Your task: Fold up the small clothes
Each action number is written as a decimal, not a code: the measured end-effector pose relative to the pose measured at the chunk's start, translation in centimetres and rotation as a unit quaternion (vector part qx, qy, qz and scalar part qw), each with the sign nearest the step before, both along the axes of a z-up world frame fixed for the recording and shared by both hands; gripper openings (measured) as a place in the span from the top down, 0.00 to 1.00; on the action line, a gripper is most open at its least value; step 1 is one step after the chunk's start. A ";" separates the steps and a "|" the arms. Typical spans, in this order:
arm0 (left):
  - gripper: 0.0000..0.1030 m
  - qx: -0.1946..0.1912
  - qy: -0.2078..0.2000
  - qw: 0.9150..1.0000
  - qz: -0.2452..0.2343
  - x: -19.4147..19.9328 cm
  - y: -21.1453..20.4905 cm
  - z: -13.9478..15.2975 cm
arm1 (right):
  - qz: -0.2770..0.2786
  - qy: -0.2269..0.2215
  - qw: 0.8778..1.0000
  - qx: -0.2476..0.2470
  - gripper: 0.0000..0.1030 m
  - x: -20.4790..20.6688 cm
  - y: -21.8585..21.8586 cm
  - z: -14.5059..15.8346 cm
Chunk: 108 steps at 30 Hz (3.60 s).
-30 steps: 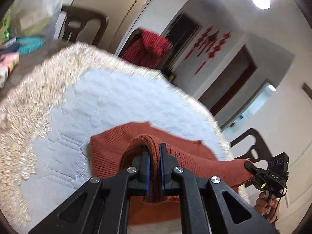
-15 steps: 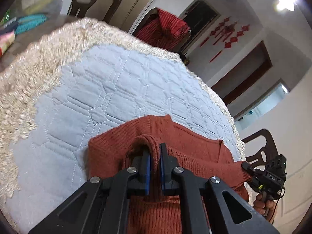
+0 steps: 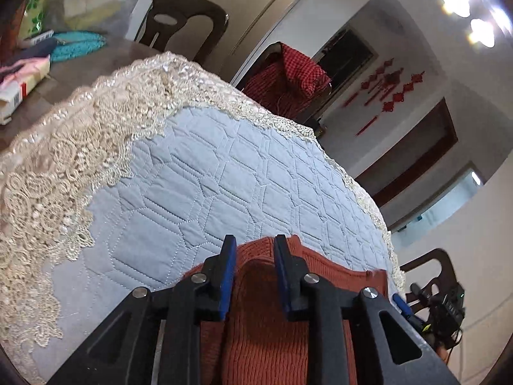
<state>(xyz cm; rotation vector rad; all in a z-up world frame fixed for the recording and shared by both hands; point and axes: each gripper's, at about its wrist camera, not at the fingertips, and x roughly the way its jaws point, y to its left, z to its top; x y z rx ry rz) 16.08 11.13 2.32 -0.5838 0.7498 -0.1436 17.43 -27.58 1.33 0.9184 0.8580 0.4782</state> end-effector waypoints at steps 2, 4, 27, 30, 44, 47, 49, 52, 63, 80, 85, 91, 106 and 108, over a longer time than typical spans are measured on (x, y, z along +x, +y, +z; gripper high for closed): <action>0.75 0.016 -0.003 1.000 -0.008 -0.3 -0.5 0.3 | -0.011 -0.014 1.000 0.004 0.55 -0.2 -0.5 0.4; 0.74 0.029 -0.010 0.999 -0.028 -0.8 -1.4 0.6 | -0.025 -0.022 0.999 -0.019 0.55 -0.6 -0.8 1.0; 0.74 0.160 -0.037 0.977 -0.136 -8.0 -10.3 0.9 | 0.057 -0.087 0.942 -0.319 0.83 -8.9 7.0 3.6; 0.72 0.171 -0.034 0.970 -0.170 -8.6 -13.5 0.3 | 0.085 -0.098 0.937 -0.326 0.83 -10.3 9.7 2.9; 0.72 0.191 -0.025 0.974 -0.122 -9.4 -11.1 -0.3 | 0.042 -0.065 0.950 -0.304 0.83 -11.3 5.6 1.1; 0.72 0.193 0.005 0.978 -0.077 -8.5 -8.3 -1.5 | 0.012 -0.055 0.952 -0.302 0.83 -11.9 3.7 0.8; 0.72 0.153 0.016 0.985 -0.077 -8.3 -6.9 -2.5 | 0.004 -0.052 0.957 -0.284 0.85 -12.2 2.8 0.4; 0.72 0.156 0.010 0.985 -0.079 -8.9 -6.9 -2.4 | 0.000 -0.050 0.960 -0.276 0.86 -12.2 2.4 0.3; 0.72 0.166 0.011 0.984 -0.062 -9.0 -5.7 -2.7 | -0.021 -0.043 0.958 -0.284 0.90 -12.3 1.6 0.1; 0.72 0.181 0.003 0.981 -0.065 -8.5 -5.4 -1.2 | -0.026 -0.034 0.953 -0.301 0.89 -11.2 2.0 0.8; 0.72 0.184 -0.004 0.981 -0.064 -6.6 -6.1 -0.7 | -0.025 -0.056 0.952 -0.300 0.89 -10.5 2.7 2.1; 0.72 0.186 0.007 0.980 -0.064 -6.1 -6.0 -2.2 | -0.031 -0.030 0.957 -0.286 0.91 -9.4 1.6 0.1; 0.72 0.232 -0.012 0.970 -0.068 -5.1 -7.8 0.4 | -0.017 -0.055 0.944 -0.324 0.88 -9.3 3.4 2.5; 0.72 0.238 -0.009 0.969 -0.072 -3.9 -8.2 0.2 | -0.020 -0.055 0.942 -0.331 0.88 -8.3 3.7 2.7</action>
